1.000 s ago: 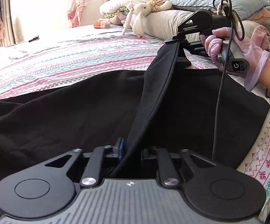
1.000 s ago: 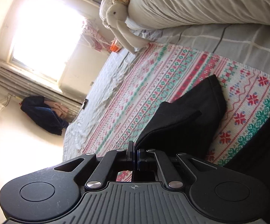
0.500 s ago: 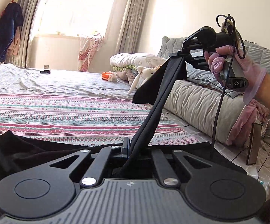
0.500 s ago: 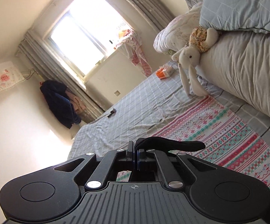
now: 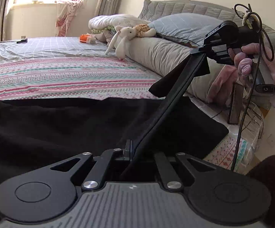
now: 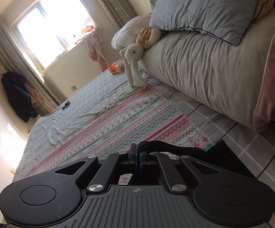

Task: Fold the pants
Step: 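Grasp the trouser leg edge with the left gripper while right gripper pinches the hem, then open both grippers and release the black trousers onto the bed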

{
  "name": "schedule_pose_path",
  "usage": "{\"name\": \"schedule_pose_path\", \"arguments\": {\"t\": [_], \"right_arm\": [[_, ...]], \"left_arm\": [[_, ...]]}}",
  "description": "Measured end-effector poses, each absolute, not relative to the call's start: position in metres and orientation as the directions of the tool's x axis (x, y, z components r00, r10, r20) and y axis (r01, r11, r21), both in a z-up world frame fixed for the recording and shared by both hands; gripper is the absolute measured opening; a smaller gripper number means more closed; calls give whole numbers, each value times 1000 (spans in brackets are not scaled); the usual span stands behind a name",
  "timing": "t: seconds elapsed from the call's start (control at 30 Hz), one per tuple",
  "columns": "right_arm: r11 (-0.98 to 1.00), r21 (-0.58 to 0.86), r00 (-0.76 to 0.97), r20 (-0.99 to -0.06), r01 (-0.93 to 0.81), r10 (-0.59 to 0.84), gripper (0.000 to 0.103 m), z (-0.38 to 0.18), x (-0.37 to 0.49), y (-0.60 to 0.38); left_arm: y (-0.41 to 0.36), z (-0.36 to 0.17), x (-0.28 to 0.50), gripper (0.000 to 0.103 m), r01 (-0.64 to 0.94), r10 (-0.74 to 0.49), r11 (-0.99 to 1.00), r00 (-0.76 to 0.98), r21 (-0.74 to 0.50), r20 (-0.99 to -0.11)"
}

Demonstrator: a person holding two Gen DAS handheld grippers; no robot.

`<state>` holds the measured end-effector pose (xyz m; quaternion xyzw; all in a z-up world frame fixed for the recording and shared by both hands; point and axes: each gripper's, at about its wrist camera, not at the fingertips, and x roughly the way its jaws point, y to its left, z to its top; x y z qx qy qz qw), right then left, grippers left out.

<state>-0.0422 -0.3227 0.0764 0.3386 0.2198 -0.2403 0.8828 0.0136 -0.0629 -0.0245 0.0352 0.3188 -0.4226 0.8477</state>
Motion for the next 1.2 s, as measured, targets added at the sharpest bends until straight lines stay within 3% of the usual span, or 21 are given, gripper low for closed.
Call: {"name": "schedule_pose_path", "arguments": {"t": [0.3,0.53,0.6,0.7,0.77,0.8,0.83,0.97,1.07,1.2], "right_arm": [[607,419,692,-645,675,-323,4,14,-132,-314],[567,266,522,-776,780,-354,4,-48,-140,-308],[568,263,522,-774,780,-359,3,-54,-145,-307],[593,287,558,-757,752,-341,18,-48,-150,-309],[597,365,631,-705,714,-324,36,-41,-161,-316],[587,422,674,-670,691,-311,52,-38,-167,-321],[574,465,702,-646,674,-301,58,-36,-171,-326],[475,630,778,-585,614,-229,58,-41,-176,-353],[417,675,789,-573,608,-223,50,-52,-173,-363],[412,600,723,-625,686,-293,10,-57,-166,-359]], "left_arm": [[-57,-41,1,24,784,-670,600,385,-157,-635],[-62,-57,-4,24,812,-633,578,381,-83,-673],[-62,-56,-2,25,815,-633,573,371,-89,-679],[-59,-54,1,26,825,-641,556,350,-98,-683],[-59,-54,3,31,832,-650,544,331,-114,-685],[-59,-54,3,32,834,-651,540,325,-117,-687],[-59,-54,3,32,835,-650,539,327,-113,-686],[-63,-55,1,33,842,-648,531,328,-99,-687],[-64,-56,2,33,840,-648,533,328,-101,-687],[-64,-57,2,33,842,-649,530,328,-99,-687]]}}
